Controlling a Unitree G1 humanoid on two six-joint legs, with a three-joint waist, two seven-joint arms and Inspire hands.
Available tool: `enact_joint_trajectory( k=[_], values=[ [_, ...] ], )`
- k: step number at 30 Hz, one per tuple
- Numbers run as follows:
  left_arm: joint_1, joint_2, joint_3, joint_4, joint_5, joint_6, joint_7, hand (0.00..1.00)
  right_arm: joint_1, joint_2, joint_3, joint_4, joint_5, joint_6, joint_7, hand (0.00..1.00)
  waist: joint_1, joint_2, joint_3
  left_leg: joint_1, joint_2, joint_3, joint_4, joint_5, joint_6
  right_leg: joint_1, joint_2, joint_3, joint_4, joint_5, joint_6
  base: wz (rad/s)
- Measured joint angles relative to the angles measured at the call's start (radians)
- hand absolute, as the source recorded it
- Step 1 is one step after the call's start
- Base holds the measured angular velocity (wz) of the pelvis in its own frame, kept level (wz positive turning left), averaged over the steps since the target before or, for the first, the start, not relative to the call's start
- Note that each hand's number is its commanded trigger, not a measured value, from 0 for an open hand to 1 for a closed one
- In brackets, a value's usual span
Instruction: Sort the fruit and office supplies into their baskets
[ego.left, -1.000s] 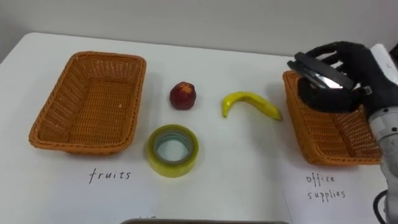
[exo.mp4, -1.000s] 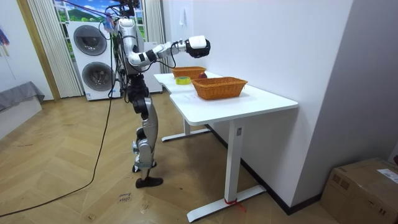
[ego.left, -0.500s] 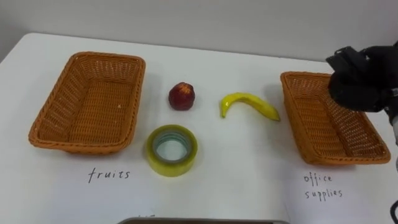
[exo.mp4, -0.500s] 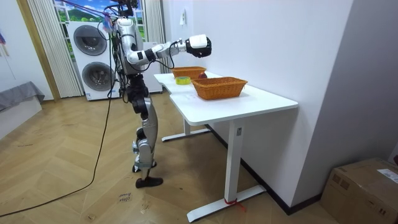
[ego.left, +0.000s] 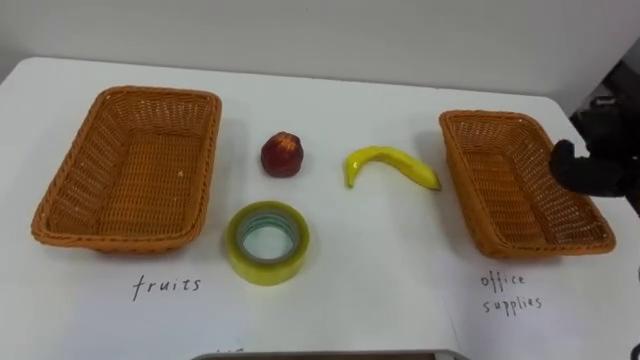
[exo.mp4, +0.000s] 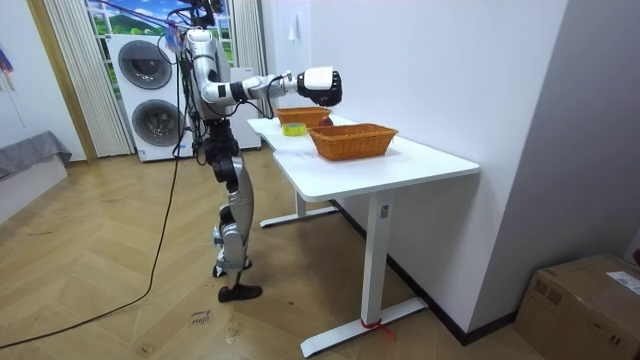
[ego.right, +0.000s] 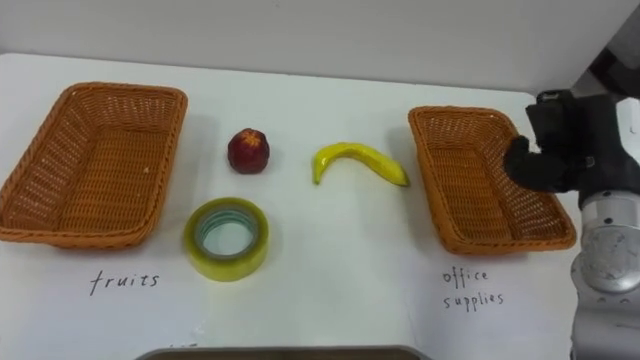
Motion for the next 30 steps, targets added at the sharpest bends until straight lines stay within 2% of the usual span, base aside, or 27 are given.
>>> enact_joint_trajectory(
  k=[16, 30],
  values=[
    [0.001, -0.001, 0.001, -0.014, 0.000, 0.001, 0.001, 0.00, 0.000, 0.000, 0.002, 0.047, -0.001, 0.000, 0.034, 0.00, 0.012, -0.005, 0.0048, 0.001, 0.001, 0.001, 0.000, 0.000, 0.000, -0.002, 0.001, 0.004, 0.000, 0.000, 0.000, 0.00],
    [0.001, -0.001, 0.001, -0.025, 0.000, 0.004, 0.001, 0.00, 0.000, 0.000, 0.002, 0.047, -0.003, 0.000, 0.044, 0.00, 0.011, -0.004, 0.0049, 0.001, 0.000, 0.001, 0.000, 0.000, 0.000, -0.002, 0.001, 0.004, 0.000, 0.000, 0.000, 0.00]
  ],
)
